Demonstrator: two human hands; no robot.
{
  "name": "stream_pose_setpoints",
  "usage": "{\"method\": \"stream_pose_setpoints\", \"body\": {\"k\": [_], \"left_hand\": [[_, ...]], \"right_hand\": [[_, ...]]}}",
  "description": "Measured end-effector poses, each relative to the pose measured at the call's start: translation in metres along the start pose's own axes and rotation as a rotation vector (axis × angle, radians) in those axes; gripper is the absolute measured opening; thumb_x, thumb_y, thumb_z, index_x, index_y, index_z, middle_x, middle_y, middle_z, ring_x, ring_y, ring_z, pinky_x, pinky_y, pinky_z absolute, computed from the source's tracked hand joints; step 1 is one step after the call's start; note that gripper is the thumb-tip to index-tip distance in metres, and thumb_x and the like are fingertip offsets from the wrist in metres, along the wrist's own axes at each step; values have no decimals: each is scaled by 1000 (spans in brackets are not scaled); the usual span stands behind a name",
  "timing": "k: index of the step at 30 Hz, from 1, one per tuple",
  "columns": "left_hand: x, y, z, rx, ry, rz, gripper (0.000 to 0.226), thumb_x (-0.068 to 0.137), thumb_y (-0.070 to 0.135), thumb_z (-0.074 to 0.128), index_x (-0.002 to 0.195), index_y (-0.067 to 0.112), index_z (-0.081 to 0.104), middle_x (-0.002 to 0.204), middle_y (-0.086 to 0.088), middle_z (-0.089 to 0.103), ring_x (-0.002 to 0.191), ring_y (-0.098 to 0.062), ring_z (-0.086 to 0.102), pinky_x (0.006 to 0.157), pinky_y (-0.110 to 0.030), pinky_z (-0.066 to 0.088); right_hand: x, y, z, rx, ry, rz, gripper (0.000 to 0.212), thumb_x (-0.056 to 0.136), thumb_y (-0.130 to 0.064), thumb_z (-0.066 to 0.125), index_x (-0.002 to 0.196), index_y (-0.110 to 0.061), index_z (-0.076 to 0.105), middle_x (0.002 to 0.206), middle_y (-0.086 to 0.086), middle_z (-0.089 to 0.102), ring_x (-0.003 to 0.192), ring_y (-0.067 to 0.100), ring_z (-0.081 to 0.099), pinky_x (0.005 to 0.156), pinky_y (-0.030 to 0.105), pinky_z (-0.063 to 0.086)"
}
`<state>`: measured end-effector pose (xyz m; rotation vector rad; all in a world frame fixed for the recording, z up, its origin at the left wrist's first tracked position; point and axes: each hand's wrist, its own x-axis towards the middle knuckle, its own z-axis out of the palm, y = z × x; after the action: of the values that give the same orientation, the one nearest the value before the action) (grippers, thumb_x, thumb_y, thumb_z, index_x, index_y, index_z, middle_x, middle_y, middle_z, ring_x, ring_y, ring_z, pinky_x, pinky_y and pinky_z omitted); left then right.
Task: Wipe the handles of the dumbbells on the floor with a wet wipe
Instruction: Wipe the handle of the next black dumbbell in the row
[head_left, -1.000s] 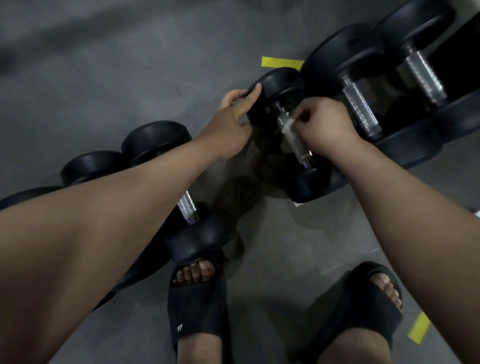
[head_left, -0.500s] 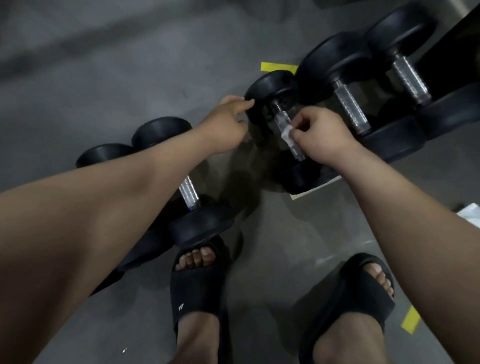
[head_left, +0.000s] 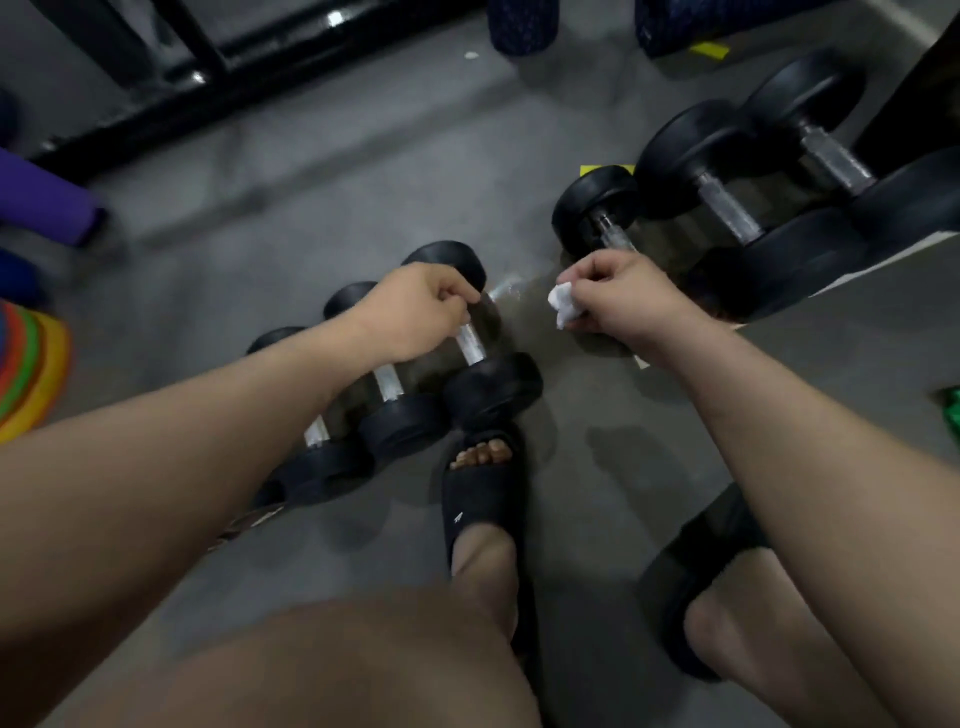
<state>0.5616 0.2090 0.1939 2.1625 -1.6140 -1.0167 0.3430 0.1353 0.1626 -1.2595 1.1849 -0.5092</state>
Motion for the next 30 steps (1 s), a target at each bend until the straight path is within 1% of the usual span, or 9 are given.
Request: {"method": "stream_pose_setpoints", "body": {"k": [2, 6, 9, 12, 17, 21, 24, 27, 30], "left_hand": [[-27, 6, -16, 91, 23, 14, 22, 97, 17, 52, 104, 29, 69, 97, 3, 75, 87, -14, 71, 78, -25, 54], [-77, 29, -64, 323, 29, 34, 26, 96, 19, 54, 115, 23, 71, 99, 3, 71, 98, -19, 67, 88, -27, 51], [-112, 49, -115, 468, -16, 69, 24, 97, 19, 54, 113, 21, 71, 94, 8, 69, 95, -17, 66, 90, -31, 51], [-139, 47, -167, 556, -5, 78, 23, 97, 21, 53, 111, 28, 70, 93, 16, 67, 93, -13, 64, 88, -31, 49], [-155, 5, -201, 507, 3, 25, 21, 97, 21, 54, 108, 25, 72, 91, 13, 72, 87, -8, 66, 87, -32, 51], [-147, -21, -187, 578, 13, 60, 32, 98, 29, 49, 124, 26, 67, 122, 3, 66, 111, -23, 61, 100, -41, 50], [-134, -38, -162, 500, -21, 87, 35, 99, 26, 48, 130, 21, 62, 130, -3, 63, 118, -26, 58, 95, -36, 47], [-118, -48, -137, 489, -63, 73, 34, 97, 24, 49, 127, 17, 62, 125, -8, 64, 112, -31, 59, 89, -36, 48], [-101, -55, -128, 498, -94, 66, 27, 96, 23, 50, 118, 12, 63, 114, -10, 65, 100, -32, 59, 82, -37, 50]], "right_hand": [[-16, -13, 17, -20, -24, 0, 4, 88, -1, 63, 89, -5, 62, 88, 30, 68, 72, 27, 63, 72, 36, 59], [-47, -52, 45, -197, -72, -50, 19, 86, -3, 73, 81, -13, 58, 66, 7, 61, 58, 21, 63, 65, 39, 58], [-62, -87, 63, -308, -116, -83, 19, 82, -9, 74, 84, -18, 57, 74, 11, 68, 66, 30, 68, 79, 56, 61], [-75, -119, 76, -432, -111, -115, 22, 82, -21, 73, 95, -19, 56, 86, 11, 74, 76, 28, 74, 80, 45, 62], [-82, -141, 99, -713, -150, -110, 11, 83, -11, 75, 84, -20, 69, 89, 11, 76, 71, 20, 71, 68, 32, 60], [-83, -156, 123, -872, -209, -101, 20, 85, -5, 68, 89, -24, 68, 97, 11, 73, 84, 33, 74, 75, 51, 63], [-83, -175, 132, -999, -233, -110, 22, 90, -6, 61, 95, -27, 65, 93, 4, 68, 75, 26, 74, 75, 41, 63], [-80, -195, 134, -1108, -270, -129, 19, 89, -5, 60, 94, -21, 70, 90, 3, 72, 68, 15, 70, 67, 26, 57], [-67, -207, 129, -1209, -272, -156, 15, 85, -16, 70, 100, -18, 72, 94, 3, 73, 75, 14, 68, 72, 27, 52]]}}
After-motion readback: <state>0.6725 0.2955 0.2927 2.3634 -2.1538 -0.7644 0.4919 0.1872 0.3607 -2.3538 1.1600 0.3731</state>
